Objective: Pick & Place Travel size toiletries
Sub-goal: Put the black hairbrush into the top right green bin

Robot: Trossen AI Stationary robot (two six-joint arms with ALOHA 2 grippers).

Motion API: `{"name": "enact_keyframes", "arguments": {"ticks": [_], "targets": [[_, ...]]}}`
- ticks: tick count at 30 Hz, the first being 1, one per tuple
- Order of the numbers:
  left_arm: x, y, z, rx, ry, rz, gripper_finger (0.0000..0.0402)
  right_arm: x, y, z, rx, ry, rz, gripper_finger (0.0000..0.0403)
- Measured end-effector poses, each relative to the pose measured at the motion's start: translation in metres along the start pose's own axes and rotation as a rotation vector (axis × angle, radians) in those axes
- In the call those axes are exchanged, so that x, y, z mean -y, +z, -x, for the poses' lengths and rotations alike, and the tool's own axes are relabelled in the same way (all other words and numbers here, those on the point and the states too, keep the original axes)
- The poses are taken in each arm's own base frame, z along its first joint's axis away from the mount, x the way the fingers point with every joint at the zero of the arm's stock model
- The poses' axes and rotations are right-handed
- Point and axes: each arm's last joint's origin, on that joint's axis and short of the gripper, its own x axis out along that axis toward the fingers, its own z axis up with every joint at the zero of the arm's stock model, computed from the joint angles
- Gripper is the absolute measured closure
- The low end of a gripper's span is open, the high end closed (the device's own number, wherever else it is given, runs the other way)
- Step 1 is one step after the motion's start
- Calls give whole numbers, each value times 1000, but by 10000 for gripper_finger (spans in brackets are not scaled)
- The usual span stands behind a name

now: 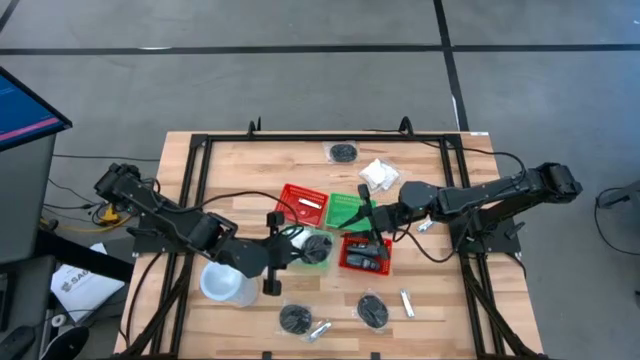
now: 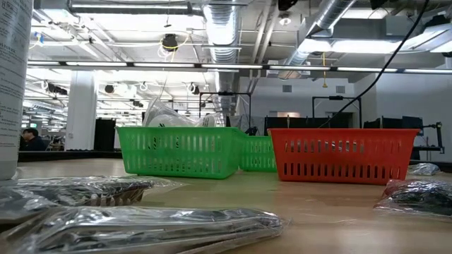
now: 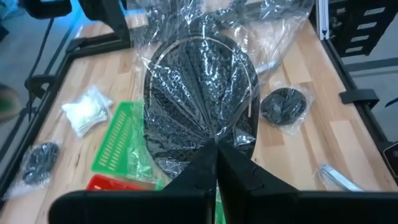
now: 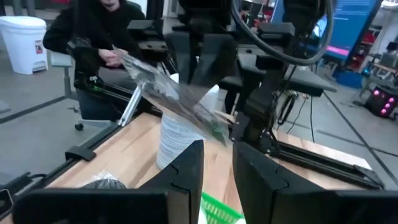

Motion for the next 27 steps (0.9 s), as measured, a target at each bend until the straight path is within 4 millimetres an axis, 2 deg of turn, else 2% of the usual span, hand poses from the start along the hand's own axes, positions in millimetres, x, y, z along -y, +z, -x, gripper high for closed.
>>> {"name": "enact_keyframes", "arguments": {"ticks": [7,15,20,27], "targets": [[3,9,0,70,-127,-10,401,-7,5,-1,41,19,27,303],[-2,11,-3,85,-133,-12,401,-22,11,-2,80,74,87,232],[-5,12,-5,90,-129,-3,401,-24,17,-1,143,68,94,196],[-6,14,-6,106,-157,-4,401,-23,21,-1,180,56,118,183]]}}
